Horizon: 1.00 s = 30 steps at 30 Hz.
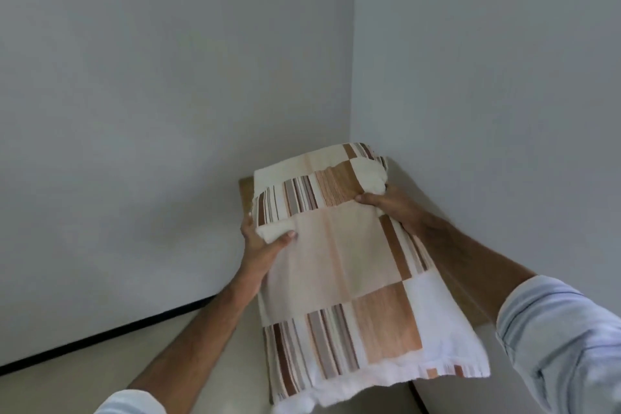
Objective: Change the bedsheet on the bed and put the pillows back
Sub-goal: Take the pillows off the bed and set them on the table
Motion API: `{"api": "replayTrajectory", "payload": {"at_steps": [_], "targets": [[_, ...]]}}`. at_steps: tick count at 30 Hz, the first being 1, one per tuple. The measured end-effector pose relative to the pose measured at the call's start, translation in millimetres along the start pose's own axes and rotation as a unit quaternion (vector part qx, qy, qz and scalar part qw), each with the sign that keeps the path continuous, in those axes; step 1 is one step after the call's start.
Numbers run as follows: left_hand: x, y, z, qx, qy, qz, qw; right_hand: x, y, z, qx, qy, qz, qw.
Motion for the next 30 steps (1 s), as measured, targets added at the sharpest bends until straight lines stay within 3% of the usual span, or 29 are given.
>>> {"api": "replayTrajectory", "payload": {"at_steps": [2, 4, 6, 7, 9, 11, 12, 17, 21, 27, 30], "targets": [[-7.9, -10.0, -37.4, -0.055, 0.025, -0.046, 0.997, 3.4, 13.7, -36.6, 0.044, -0.001, 0.033, 0.998], [-23.3, -17.8, -69.0, -0.080, 0.053, -0.161, 0.982, 11.8, 25.9, -72.1, 0.141, -0.007, 0.173, 0.975], [-49.1, -24.4, -89.9, -0.099, 0.047, -0.342, 0.933, 25.8, 25.9, -96.2, 0.223, -0.027, 0.334, 0.916], [-60.2, -28.6, -95.2, -0.123, 0.020, -0.411, 0.903, 35.2, 17.5, -104.5, 0.225, -0.001, 0.381, 0.897], [-81.9, -34.8, -111.0, -0.172, -0.018, -0.481, 0.859, 57.0, -10.4, -119.2, 0.125, 0.057, 0.437, 0.889], [-100.2, -38.0, -119.8, -0.193, 0.006, -0.498, 0.846, 92.8, -42.5, -126.3, 0.003, 0.087, 0.504, 0.859], [-107.1, -36.3, -122.9, -0.195, 0.010, -0.510, 0.838, 107.0, -54.8, -125.8, -0.017, 0.094, 0.521, 0.848], [-131.3, -28.8, -127.2, -0.181, -0.034, -0.545, 0.818, 136.2, -70.6, -131.3, 0.020, 0.117, 0.504, 0.855], [-131.7, -25.5, -119.9, -0.150, -0.048, -0.558, 0.815, 111.1, -74.8, -144.0, -0.022, 0.175, 0.471, 0.865], [-117.4, 32.1, -79.5, -0.043, 0.003, -0.634, 0.772, 23.9, -161.7, -149.2, -0.117, 0.354, 0.464, 0.804], [-97.4, 99.7, -25.3, 0.064, 0.028, -0.643, 0.763, -20.4, -242.1, -122.6, -0.190, 0.420, 0.455, 0.762]]}}
Point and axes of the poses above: each hand's wrist, its own z-axis away from the middle knuckle, its own y-axis out of the back of the hand, x = y × z, the point moved 2 cm from there along -z, towards the middle knuckle, and after that the axes turned 13 degrees about z, right-handed, at the moved point
